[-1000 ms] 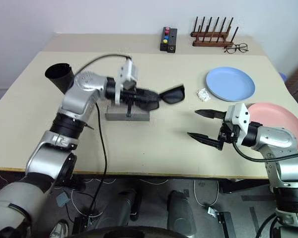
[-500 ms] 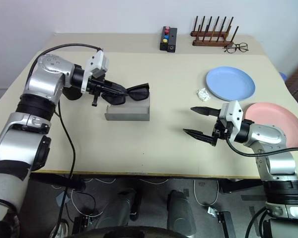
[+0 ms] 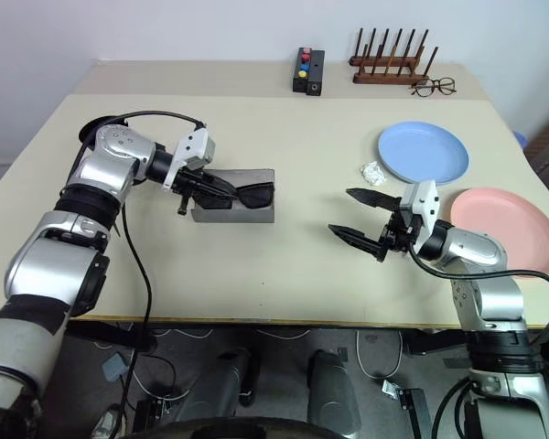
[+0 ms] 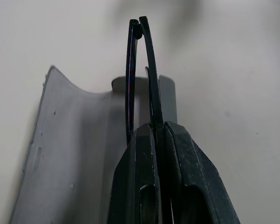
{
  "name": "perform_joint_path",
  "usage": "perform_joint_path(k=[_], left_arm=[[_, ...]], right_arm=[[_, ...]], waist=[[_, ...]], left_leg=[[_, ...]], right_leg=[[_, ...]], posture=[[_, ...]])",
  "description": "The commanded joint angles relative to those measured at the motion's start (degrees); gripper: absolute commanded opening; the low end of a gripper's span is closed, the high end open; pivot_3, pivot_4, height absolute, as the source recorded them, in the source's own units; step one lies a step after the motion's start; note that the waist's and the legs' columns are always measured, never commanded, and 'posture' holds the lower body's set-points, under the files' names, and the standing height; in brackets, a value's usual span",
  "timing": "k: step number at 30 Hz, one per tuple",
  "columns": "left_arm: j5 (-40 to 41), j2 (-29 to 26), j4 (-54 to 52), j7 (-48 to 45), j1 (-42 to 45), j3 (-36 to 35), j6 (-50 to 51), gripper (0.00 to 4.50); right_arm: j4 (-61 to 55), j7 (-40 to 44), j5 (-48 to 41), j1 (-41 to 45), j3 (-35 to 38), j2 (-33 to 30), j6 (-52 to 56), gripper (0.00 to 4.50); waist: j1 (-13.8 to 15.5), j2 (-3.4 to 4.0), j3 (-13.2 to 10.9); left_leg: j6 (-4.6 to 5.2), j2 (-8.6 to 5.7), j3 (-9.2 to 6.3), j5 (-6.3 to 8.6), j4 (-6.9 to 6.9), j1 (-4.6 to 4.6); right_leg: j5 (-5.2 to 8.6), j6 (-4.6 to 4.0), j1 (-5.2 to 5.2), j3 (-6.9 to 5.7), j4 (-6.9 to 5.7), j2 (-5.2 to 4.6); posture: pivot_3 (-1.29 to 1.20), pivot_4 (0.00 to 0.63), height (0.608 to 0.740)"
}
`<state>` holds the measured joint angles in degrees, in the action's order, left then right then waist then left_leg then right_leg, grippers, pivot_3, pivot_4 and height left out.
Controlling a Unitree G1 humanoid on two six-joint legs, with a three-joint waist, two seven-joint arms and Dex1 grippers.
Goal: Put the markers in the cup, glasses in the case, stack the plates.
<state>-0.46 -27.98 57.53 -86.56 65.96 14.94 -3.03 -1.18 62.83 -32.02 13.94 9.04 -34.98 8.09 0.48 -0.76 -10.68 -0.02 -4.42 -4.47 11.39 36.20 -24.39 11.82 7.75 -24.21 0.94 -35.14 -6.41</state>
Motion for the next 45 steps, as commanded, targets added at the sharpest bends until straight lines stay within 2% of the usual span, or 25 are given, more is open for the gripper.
perform_joint_path(k=[1, 6, 13, 26, 34, 35, 37, 38, 42, 45], left_arm=[[-0.71, -0.11, 0.48, 0.57, 1.59, -0.99, -1.59, 0.03], [-1.14, 0.78, 1.23, 1.75, 2.18, -1.22, -2.13, 0.03], [-1.55, 0.94, 1.63, 2.05, 2.06, -1.51, -2.41, 0.03], [-2.85, 0.32, 4.81, 1.97, 2.25, -1.19, -4.15, 0.03], [-4.62, 0.51, 7.25, 0.93, 2.68, -0.89, -5.27, 0.03], [-4.77, 0.59, 7.46, 0.86, 2.72, -0.85, -5.26, 0.82], [-5.09, 0.58, 7.57, 0.25, 2.65, -0.61, -5.47, 1.59], [-5.19, 0.58, 7.55, 0.06, 2.61, -0.61, -5.56, 2.20], [-4.92, 0.80, 7.13, 1.27, 2.41, -1.68, -6.54, 4.15], [-2.99, 0.85, 5.51, 1.07, 2.65, -3.49, -6.54, 4.15]], right_arm=[[-3.09, -1.74, -2.53, 0.68, 2.17, 0.81, 0.81, 3.94], [-3.96, -4.19, -1.89, -0.13, 2.91, 1.29, 0.68, 3.94], [-8.61, -6.50, -1.43, -6.27, 4.93, -0.37, 0.89, 3.94], [-14.65, -6.62, -3.39, -15.64, 10.73, -3.01, 2.63, 3.94], [-16.01, -6.79, -3.89, -17.46, 11.89, -3.22, 3.10, 3.94], [-16.07, -6.84, -3.90, -17.54, 11.95, -3.21, 3.12, 3.94], [-16.26, -6.88, -3.95, -17.79, 12.13, -3.20, 3.13, 3.94], [-16.32, -6.86, -3.97, -17.91, 12.22, -3.20, 3.12, 3.94], [-16.30, -6.80, -3.93, -18.19, 12.41, -3.18, 3.05, 3.94], [-15.56, -6.83, -3.57, -17.51, 12.01, -3.23, 2.92, 3.94]], waist=[[0.03, 0.00, 0.00], [0.18, 0.00, 0.00], [0.12, 0.00, 0.00], [0.15, 0.00, 0.00], [0.15, -0.01, -0.01], [0.16, -0.01, -0.01], [0.16, -0.01, -0.01], [0.16, -0.01, -0.01], [0.16, -0.01, -0.01], [0.16, -0.01, -0.01]], left_leg=[[0.00, 0.00, 0.00, 0.00, 0.01, 0.00], [0.00, 0.00, 0.01, 0.00, 0.02, 0.00], [0.00, -0.01, 0.01, 0.00, 0.02, -0.01], [0.00, 0.00, 0.02, 0.00, 0.03, 0.00], [0.00, 0.00, 0.02, 0.00, 0.03, 0.00], [0.00, 0.00, 0.02, 0.00, 0.03, 0.00], [0.01, 0.00, 0.02, 0.00, 0.04, 0.00], [0.00, 0.00, 0.02, 0.00, 0.04, 0.00], [0.01, 0.00, 0.02, 0.00, 0.04, 0.00], [0.00, 0.00, 0.02, 0.00, 0.03, 0.00]], right_leg=[[0.00, 0.00, 0.00, 0.00, 0.00, 0.00], [0.00, 0.00, 0.01, 0.00, -0.01, 0.00], [0.00, 0.01, 0.00, 0.00, -0.02, 0.00], [0.00, 0.01, 0.01, 0.00, -0.04, 0.00], [0.00, 0.01, 0.01, 0.00, -0.04, 0.00], [0.00, 0.01, 0.01, 0.00, -0.04, 0.00], [0.00, 0.01, 0.01, 0.00, -0.04, 0.00], [0.00, 0.01, 0.01, 0.00, -0.04, 0.00], [0.00, 0.01, 0.02, 0.00, -0.04, 0.00], [0.00, 0.01, 0.02, 0.00, -0.04, 0.00]], posture=[[0.00, 0.150, 0.740], [0.00, 0.150, 0.740], [0.00, 0.150, 0.740], [0.00, 0.150, 0.740], [0.00, 0.150, 0.740], [0.00, 0.150, 0.740], [0.00, 0.150, 0.740], [0.00, 0.150, 0.740], [0.00, 0.150, 0.740], [0.00, 0.150, 0.740]])
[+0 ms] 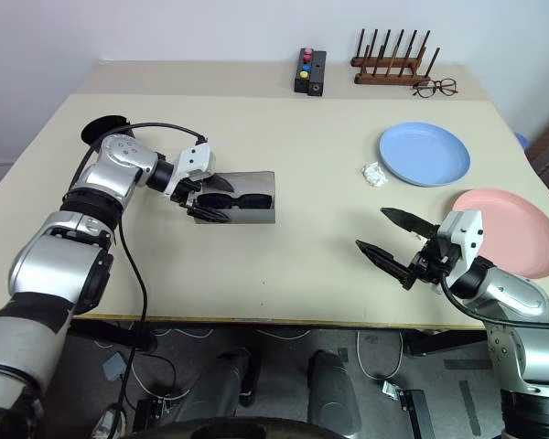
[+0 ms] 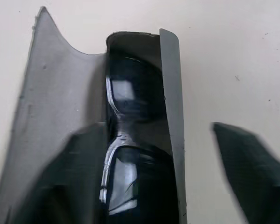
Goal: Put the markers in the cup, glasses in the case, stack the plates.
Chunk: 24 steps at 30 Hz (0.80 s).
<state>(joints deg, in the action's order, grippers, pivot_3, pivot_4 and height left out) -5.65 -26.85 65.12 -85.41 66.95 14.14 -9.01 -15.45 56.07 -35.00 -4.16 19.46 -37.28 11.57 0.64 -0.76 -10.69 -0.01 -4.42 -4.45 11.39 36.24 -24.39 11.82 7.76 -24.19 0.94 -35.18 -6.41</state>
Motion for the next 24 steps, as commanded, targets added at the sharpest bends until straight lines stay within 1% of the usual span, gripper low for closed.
perform_joint_path(k=[1, 4, 6, 7, 8, 9, 11, 13, 14, 15, 16, 18, 22, 24], left_arm=[[3.00, -0.21, -2.90, 0.06, 1.93, -3.59, -0.01, 4.15], [4.88, 0.22, -5.08, 2.04, 2.98, -6.18, 2.37, 4.15], [5.55, 0.56, -5.98, 4.85, 3.57, -7.55, 3.72, 4.15], [5.55, 0.57, -5.81, 7.67, 3.97, -8.29, 4.59, 4.15], [5.38, 0.46, -5.93, 9.35, 4.00, -8.67, 4.83, 3.62], [5.12, 0.32, -6.07, 11.14, 3.92, -8.91, 5.04, 3.29], [3.30, 0.37, -4.60, 20.31, 4.33, -9.25, 5.58, 2.28], [1.77, 0.25, -3.89, 26.44, 4.19, -9.03, 4.94, 1.16], [1.33, 0.20, -3.82, 27.88, 4.06, -8.81, 4.62, 0.65], [-0.85, 0.31, -3.37, 31.46, 3.92, -7.36, 5.00, 0.20], [-3.35, 0.43, -3.01, 33.58, 3.75, -5.34, 5.67, 0.20], [-6.37, 0.95, -2.63, 34.28, 3.02, -2.42, 6.95, 0.20], [-8.26, 2.10, -2.39, 34.80, 1.72, -0.21, 5.42, 0.20], [-9.35, 2.73, -2.64, 33.40, 0.75, 1.24, 5.39, 0.20]], right_arm=[[-1.10, -0.13, -0.47, 0.95, 1.37, -0.93, -0.54, 3.94], [-0.77, -0.23, -0.14, 1.89, 0.78, -0.93, -0.52, 3.94], [-0.53, -0.25, 0.09, 2.49, 0.41, -0.87, -0.46, 3.94], [-0.32, -0.20, 0.22, 2.94, 0.13, -0.79, -0.42, 3.94], [-0.16, -0.11, 0.34, 3.28, -0.09, -0.73, -0.41, 3.94], [0.00, -0.04, 0.44, 3.57, -0.27, -0.68, -0.41, 3.94], [0.40, 0.04, 0.67, 4.23, -0.74, -0.61, -0.49, 3.94], [0.66, 0.06, 0.77, 4.83, -1.11, -0.60, -0.48, 3.94], [0.71, 0.08, 0.80, 4.99, -1.17, -0.58, -0.45, 3.94], [0.80, 0.08, 0.92, 5.30, -1.38, -0.55, -0.42, 3.94], [0.87, 0.06, 1.01, 5.55, -1.54, -0.50, -0.39, 3.94], [0.91, -0.05, 1.11, 6.04, -1.90, -0.37, -0.31, 3.94], [0.82, -0.40, 1.22, 6.21, -2.50, -0.21, -0.41, 3.94], [0.56, -0.64, 1.21, 6.11, -2.81, -0.05, -0.41, 3.94]], waist=[[0.00, 0.00, 0.00], [-0.01, 0.00, 0.00], [0.00, -0.01, 0.00], [0.00, -0.01, 0.00], [-0.01, -0.01, 0.00], [-0.01, 0.00, 0.00], [-0.02, 0.00, 0.00], [-0.10, 0.00, 0.00], [-0.10, 0.00, 0.00], [-0.06, -0.01, 0.00], [-0.02, 0.00, 0.00], [0.02, 0.00, 0.00], [0.09, -0.01, 0.00], [0.04, -0.01, 0.00]], left_leg=[[0.00, 0.00, 0.00, 0.00, 0.00, 0.00], [0.00, 0.00, 0.00, 0.00, 0.00, 0.00], [0.00, 0.00, 0.00, 0.00, 0.01, 0.00], [0.00, 0.00, -0.01, 0.00, 0.01, 0.00], [0.00, 0.00, -0.01, 0.00, 0.01, 0.00], [0.00, 0.00, -0.01, 0.00, 0.01, 0.00], [0.00, 0.00, -0.01, 0.00, 0.00, 0.01], [0.00, 0.00, -0.01, 0.00, 0.01, 0.02], [0.00, 0.00, -0.01, 0.00, 0.00, 0.02], [0.00, 0.00, -0.01, 0.00, 0.00, 0.02], [0.00, 0.00, -0.01, 0.00, 0.00, 0.02], [0.00, -0.01, 0.01, 0.00, 0.01, 0.02], [0.00, -0.03, 0.02, 0.00, 0.03, 0.01], [0.00, -0.02, 0.02, 0.00, 0.03, 0.01]], right_leg=[[0.00, 0.00, 0.00, 0.00, 0.00, 0.00], [0.00, 0.00, 0.00, 0.00, 0.00, 0.00], [0.00, 0.00, 0.00, 0.00, 0.00, 0.00], [0.00, 0.00, 0.01, 0.00, 0.00, 0.00], [0.00, 0.01, 0.01, 0.00, 0.00, 0.00], [0.00, 0.01, 0.01, 0.00, 0.00, 0.00], [0.00, 0.01, 0.01, 0.00, 0.00, 0.00], [0.00, 0.02, 0.01, 0.00, -0.01, 0.00], [0.00, 0.02, 0.01, 0.00, -0.02, 0.01], [-0.01, 0.02, 0.00, 0.00, -0.03, 0.01], [-0.01, 0.02, 0.00, 0.00, -0.03, 0.02], [-0.01, 0.02, 0.01, 0.00, -0.03, 0.02], [-0.01, 0.03, 0.03, 0.00, -0.02, 0.02], [-0.02, 0.03, 0.03, 0.00, -0.02, 0.02]], posture=[[0.00, 0.150, 0.740], [0.00, 0.150, 0.740], [0.00, 0.150, 0.740], [0.00, 0.150, 0.740], [0.00, 0.150, 0.740], [0.00, 0.150, 0.740], [0.00, 0.150, 0.740], [0.00, 0.150, 0.740], [0.00, 0.150, 0.740], [0.00, 0.150, 0.740], [0.00, 0.150, 0.740], [0.00, 0.150, 0.740], [0.00, 0.150, 0.740], [0.00, 0.150, 0.740]])
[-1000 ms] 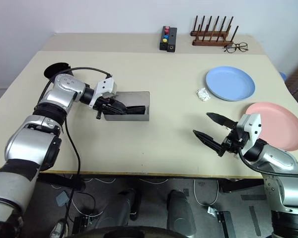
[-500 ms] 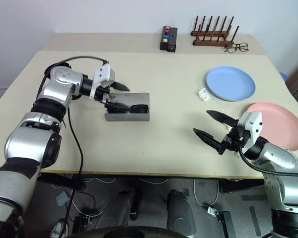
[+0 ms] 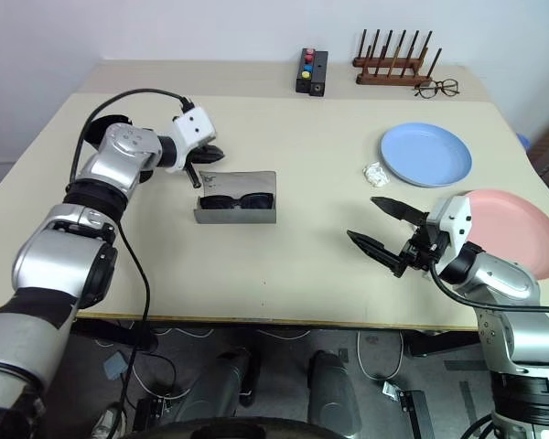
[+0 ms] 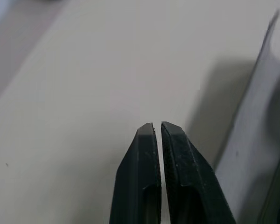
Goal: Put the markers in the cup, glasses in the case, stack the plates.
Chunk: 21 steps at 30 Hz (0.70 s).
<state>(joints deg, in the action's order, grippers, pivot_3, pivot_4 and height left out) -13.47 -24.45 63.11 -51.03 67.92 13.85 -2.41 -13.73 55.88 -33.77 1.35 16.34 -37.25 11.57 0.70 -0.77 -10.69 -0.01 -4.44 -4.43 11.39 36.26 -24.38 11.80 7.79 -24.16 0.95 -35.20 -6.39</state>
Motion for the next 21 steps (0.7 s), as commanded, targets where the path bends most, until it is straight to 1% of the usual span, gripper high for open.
perform_joint_path(k=[1, 3, 5, 11, 14, 17, 19, 21], left_arm=[[-1.39, 0.37, -1.39, -3.31, -0.99, 2.08, -1.83, 0.20], [-0.33, -0.34, -3.66, -8.05, -2.44, 2.29, -3.25, 0.20], [2.21, -1.63, -7.59, -13.65, -4.00, 0.98, -2.27, 0.20], [4.80, -6.34, -20.54, -22.30, -11.42, 0.99, 1.66, 0.20], [5.32, -7.04, -27.47, -22.69, -16.04, 1.62, 4.47, 0.20], [4.16, -7.17, -31.62, -20.81, -19.72, 2.76, 5.79, 0.20], [4.22, -6.68, -33.18, -18.32, -20.81, 2.04, 6.95, 0.20], [5.41, -5.57, -33.66, -14.59, -20.24, -0.12, 8.60, 0.20]], right_arm=[[-1.31, -0.50, -0.03, 0.46, 0.20, -0.05, -0.42, 3.94], [-1.76, -0.71, -0.13, 0.11, 0.07, -0.02, -0.34, 3.94], [-2.11, -0.79, -0.28, -0.45, 0.22, -0.08, -0.28, 3.94], [-1.43, -0.23, 0.44, -3.04, 0.34, -0.62, -0.53, 3.94], [-0.68, 0.01, 1.08, -4.08, 0.32, -0.90, -0.35, 3.94], [0.06, -0.69, 2.27, -4.33, 0.09, -0.92, -0.10, 3.94], [0.37, -1.77, 2.98, -4.26, 0.20, -0.74, 0.23, 3.94], [0.07, -3.30, 3.86, -4.37, 0.86, -0.57, 0.13, 3.94]], waist=[[-0.01, 0.00, 0.00], [-0.04, 0.02, 0.02], [-0.19, 0.02, 0.02], [-0.28, 0.04, 0.03], [-0.25, 0.05, 0.04], [0.00, 0.07, 0.06], [0.06, 0.08, 0.08], [0.11, 0.08, 0.08]], left_leg=[[0.00, 0.00, 0.00, 0.00, 0.00, 0.00], [0.00, 0.01, 0.00, 0.00, -0.01, 0.01], [0.00, 0.01, 0.01, 0.00, -0.03, 0.02], [-0.01, 0.03, -0.01, 0.00, -0.05, 0.02], [-0.01, 0.04, -0.01, 0.00, -0.06, 0.04], [-0.01, 0.03, 0.00, 0.00, -0.02, 0.08], [-0.01, 0.03, -0.01, 0.01, -0.02, 0.15], [-0.01, 0.03, -0.01, 0.01, -0.03, 0.21]], right_leg=[[0.00, 0.00, 0.00, 0.00, 0.00, 0.00], [0.00, 0.00, 0.00, 0.00, 0.00, 0.00], [0.00, -0.01, 0.00, 0.02, 0.01, 0.00], [0.00, -0.03, -0.02, 0.03, 0.01, 0.00], [0.00, -0.03, -0.02, 0.05, 0.01, -0.01], [0.00, -0.04, 0.05, 0.05, 0.01, -0.02], [0.01, -0.04, 0.13, 0.05, 0.02, -0.03], [0.02, -0.05, 0.20, 0.04, 0.03, -0.04]], posture=[[0.00, 0.150, 0.740], [0.00, 0.150, 0.740], [0.00, 0.150, 0.740], [0.00, 0.150, 0.740], [0.00, 0.150, 0.740], [0.00, 0.150, 0.740], [0.00, 0.150, 0.740], [0.00, 0.150, 0.740]])
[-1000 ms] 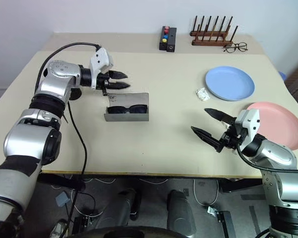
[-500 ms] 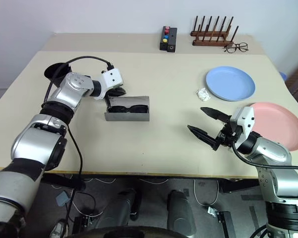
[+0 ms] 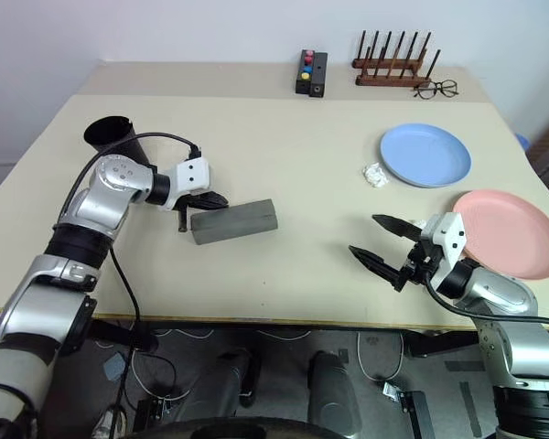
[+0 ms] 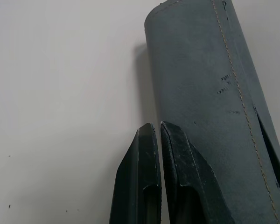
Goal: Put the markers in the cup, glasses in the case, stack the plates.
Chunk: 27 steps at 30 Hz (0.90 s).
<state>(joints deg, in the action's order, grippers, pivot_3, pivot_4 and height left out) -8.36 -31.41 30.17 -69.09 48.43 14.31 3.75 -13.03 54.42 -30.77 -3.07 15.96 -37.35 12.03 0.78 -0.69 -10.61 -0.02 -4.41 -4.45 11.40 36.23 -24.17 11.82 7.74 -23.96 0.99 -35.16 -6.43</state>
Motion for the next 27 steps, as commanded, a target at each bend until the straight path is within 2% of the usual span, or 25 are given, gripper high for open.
perform_joint_path(k=[1, 3, 5, 8, 9, 11, 13, 18, 27], left_arm=[[1.48, 2.15, -0.67, 5.36, -0.09, -2.14, 3.24, 0.20], [5.75, 4.52, -0.49, 9.34, 1.64, -6.93, 3.49, 0.20], [9.83, 6.73, -1.45, 12.72, 4.12, -11.36, 9.31, 0.20], [16.93, 8.99, -7.96, 10.46, 3.99, -13.96, 13.83, 0.20], [20.18, 10.20, -11.94, 8.75, 2.97, -13.76, 16.85, 0.43], [24.00, 11.74, -17.47, 6.96, 1.37, -12.77, 21.30, 0.98], [24.90, 12.69, -21.22, 6.53, -0.46, -10.37, 23.69, 1.93], [27.58, 15.57, -25.44, 7.69, -1.75, -7.46, 27.84, 4.40], [25.21, 19.09, -24.67, 12.13, -1.23, -3.86, 25.48, 4.46]], right_arm=[[-0.91, -2.87, 1.35, 0.07, 1.69, -0.25, -0.55, 3.94], [-1.58, -6.10, 2.24, 0.19, 2.65, -0.23, 0.79, 3.94], [-2.39, -9.79, 3.23, 0.08, 3.97, -0.49, 2.35, 3.94], [-2.92, -14.72, 6.61, -0.47, 5.61, -1.05, 3.02, 3.94], [-1.84, -16.52, 8.39, -0.42, 6.22, -1.74, 3.56, 3.94], [0.26, -18.39, 10.22, -0.24, 7.04, -2.94, 5.09, 3.94], [4.58, -19.89, 12.98, 0.28, 7.52, -4.80, 5.46, 3.94], [13.12, -20.16, 13.39, 3.63, 8.55, -7.99, 8.61, 3.94], [26.82, -17.99, 15.04, 7.35, 7.06, -9.44, 6.68, 3.94]], waist=[[0.03, -0.01, 0.00], [0.02, -0.04, -0.03], [0.01, -0.08, -0.05], [-0.13, -0.07, -0.04], [-0.19, -0.04, -0.03], [-0.15, -0.01, -0.01], [-0.10, -0.01, -0.01], [-0.12, -0.02, -0.02], [-0.11, 0.00, -0.01]], left_leg=[[0.00, 0.00, 0.00, 0.00, 0.01, 0.01], [0.00, 0.00, -0.01, 0.00, 0.01, 0.00], [0.00, 0.00, -0.04, 0.00, 0.02, -0.08], [0.00, 0.00, -0.04, -0.01, 0.01, -0.18], [0.00, -0.01, -0.03, 0.00, -0.01, -0.18], [0.00, -0.01, 0.01, 0.00, -0.04, -0.16], [0.00, -0.02, 0.03, -0.01, 0.00, -0.15], [0.01, -0.01, 0.04, -0.02, 0.04, -0.07], [0.01, -0.01, 0.10, -0.02, 0.03, -0.02]], right_leg=[[0.00, 0.00, 0.01, -0.01, 0.00, 0.00], [0.00, 0.00, 0.00, -0.01, 0.00, 0.00], [-0.01, 0.01, -0.07, -0.02, 0.00, 0.00], [-0.02, 0.02, -0.20, -0.03, -0.03, 0.00], [-0.01, 0.02, -0.21, -0.03, -0.02, 0.00], [-0.01, 0.02, -0.21, 0.00, -0.02, 0.00], [-0.02, 0.02, -0.16, 0.02, -0.02, 0.00], [0.07, -0.19, -0.07, 0.03, -0.03, 0.02], [0.08, -0.20, 0.00, 0.05, 0.03, 0.01]], posture=[[0.00, 0.150, 0.740], [0.00, 0.150, 0.740], [0.00, 0.150, 0.740], [0.00, 0.150, 0.740], [0.00, 0.150, 0.740], [0.00, 0.150, 0.740], [0.00, 0.150, 0.740], [0.00, 0.150, 0.740], [0.00, 0.150, 0.740]])
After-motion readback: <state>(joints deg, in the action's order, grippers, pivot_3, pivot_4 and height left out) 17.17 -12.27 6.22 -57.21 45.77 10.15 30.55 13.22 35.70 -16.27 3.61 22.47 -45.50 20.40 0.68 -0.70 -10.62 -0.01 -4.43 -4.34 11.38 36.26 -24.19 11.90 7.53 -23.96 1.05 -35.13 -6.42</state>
